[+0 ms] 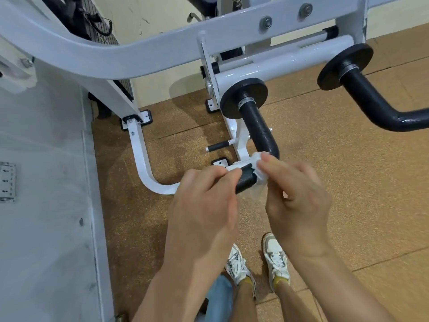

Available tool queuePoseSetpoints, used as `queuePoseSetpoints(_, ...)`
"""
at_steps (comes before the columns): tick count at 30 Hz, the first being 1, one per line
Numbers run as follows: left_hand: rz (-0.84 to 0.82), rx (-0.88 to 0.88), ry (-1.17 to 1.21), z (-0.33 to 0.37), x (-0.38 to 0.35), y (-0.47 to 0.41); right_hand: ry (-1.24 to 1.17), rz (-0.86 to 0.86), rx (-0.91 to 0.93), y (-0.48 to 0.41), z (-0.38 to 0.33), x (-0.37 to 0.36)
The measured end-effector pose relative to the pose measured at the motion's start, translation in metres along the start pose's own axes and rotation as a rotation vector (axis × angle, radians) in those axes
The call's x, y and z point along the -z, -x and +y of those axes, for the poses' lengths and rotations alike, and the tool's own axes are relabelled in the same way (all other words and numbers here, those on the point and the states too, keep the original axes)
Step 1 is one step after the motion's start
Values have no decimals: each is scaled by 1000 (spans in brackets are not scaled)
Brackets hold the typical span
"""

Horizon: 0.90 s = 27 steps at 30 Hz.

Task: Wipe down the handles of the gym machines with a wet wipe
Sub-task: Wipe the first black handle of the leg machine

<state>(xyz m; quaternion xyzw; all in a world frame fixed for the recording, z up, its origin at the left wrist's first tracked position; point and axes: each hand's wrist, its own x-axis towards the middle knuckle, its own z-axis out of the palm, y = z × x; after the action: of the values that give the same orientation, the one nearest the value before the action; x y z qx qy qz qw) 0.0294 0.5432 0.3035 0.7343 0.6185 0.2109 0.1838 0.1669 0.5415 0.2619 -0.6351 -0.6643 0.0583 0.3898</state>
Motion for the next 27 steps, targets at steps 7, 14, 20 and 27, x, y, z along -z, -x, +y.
queuePoseSetpoints(7,-35,-3,-9,12,0,-5,-155,-39,-93,22,-1,-5)
queuePoseSetpoints(14,-37,-47,-78,18,-18,-18,-66,-20,-326,17,-17,0)
queuePoseSetpoints(20,-10,-54,-34,9,-13,-17,-45,-81,-424,-39,1,-4)
queuePoseSetpoints(27,-13,-41,-36,14,-20,-23,-81,-158,-490,-42,-4,11)
